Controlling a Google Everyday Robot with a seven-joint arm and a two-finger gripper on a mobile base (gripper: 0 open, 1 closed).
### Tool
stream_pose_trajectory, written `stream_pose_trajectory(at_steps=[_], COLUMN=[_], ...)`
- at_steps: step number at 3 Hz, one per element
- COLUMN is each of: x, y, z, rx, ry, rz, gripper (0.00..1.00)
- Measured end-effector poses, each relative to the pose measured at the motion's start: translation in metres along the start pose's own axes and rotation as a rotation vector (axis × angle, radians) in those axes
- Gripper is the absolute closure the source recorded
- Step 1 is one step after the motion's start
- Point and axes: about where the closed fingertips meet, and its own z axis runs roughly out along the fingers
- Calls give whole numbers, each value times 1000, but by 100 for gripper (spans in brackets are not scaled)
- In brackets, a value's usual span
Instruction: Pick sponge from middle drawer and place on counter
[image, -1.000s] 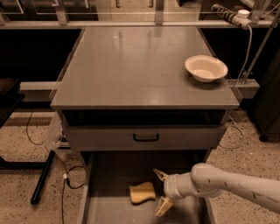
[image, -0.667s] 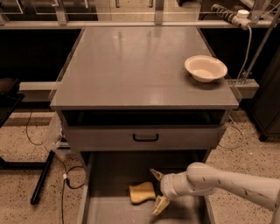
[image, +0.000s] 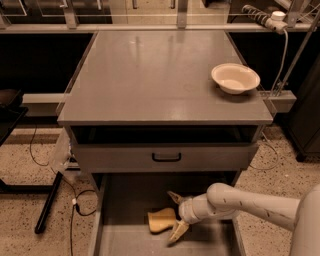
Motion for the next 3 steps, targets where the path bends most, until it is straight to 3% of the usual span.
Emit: stream_pose_trajectory(at_steps=[1, 3], x=[0, 0], y=[-1, 0], z=[0, 0], rx=[0, 0], ry=[0, -1], rz=[0, 0], gripper=[19, 65])
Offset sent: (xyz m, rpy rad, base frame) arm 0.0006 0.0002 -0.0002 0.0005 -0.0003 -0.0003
